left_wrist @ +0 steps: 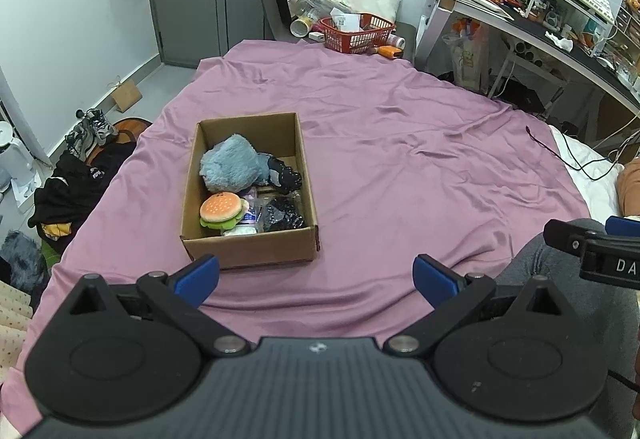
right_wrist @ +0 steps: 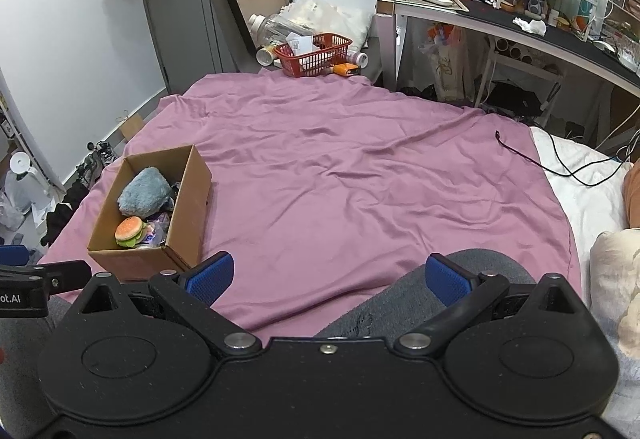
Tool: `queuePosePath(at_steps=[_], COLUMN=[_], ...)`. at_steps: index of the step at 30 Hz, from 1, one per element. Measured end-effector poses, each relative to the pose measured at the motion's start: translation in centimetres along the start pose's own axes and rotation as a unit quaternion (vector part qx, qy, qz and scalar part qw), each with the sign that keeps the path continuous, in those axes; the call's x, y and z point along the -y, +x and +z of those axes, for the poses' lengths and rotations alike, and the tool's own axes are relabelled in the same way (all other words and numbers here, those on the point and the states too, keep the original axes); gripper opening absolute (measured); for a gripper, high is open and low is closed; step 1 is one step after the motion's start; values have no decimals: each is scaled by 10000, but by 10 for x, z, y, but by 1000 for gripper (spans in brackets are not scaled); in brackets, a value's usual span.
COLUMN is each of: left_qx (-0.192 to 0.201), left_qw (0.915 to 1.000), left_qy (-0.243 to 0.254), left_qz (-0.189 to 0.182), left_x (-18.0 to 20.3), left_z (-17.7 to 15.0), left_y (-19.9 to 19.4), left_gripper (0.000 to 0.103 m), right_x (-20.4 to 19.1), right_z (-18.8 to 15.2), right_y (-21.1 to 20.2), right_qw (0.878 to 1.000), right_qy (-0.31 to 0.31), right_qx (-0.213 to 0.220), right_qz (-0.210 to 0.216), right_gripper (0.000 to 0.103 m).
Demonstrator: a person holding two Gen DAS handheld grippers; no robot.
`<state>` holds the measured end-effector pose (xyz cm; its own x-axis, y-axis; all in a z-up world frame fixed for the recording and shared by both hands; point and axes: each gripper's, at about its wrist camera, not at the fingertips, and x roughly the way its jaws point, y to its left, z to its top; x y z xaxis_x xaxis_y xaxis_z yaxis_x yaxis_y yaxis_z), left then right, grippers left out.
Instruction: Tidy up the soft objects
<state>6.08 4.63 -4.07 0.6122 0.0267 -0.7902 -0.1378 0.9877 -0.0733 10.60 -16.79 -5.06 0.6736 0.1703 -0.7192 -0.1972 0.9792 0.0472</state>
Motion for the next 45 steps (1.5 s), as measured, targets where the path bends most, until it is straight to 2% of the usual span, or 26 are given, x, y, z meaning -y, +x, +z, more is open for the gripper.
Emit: queuePosePath(at_steps=[16, 27, 45], left_qx=[56, 48, 68], left_qw=[9998, 9999, 9998], left_qy=[98, 85, 42], left_qz=[159, 100, 204], left_x=[-4, -4, -10], left_z=[3, 7, 14], left_y=[-3, -4, -3], left_gripper=[102, 102, 102], right_x=[-3, -5, -6], right_z=[5, 9, 10], right_y=[0, 2, 4], right_qw=[10000, 9999, 9998], right_qy=[2, -32, -112], right_qx=[-25, -19, 8], right_qz=[65, 119, 179], right_gripper=[103, 103, 103])
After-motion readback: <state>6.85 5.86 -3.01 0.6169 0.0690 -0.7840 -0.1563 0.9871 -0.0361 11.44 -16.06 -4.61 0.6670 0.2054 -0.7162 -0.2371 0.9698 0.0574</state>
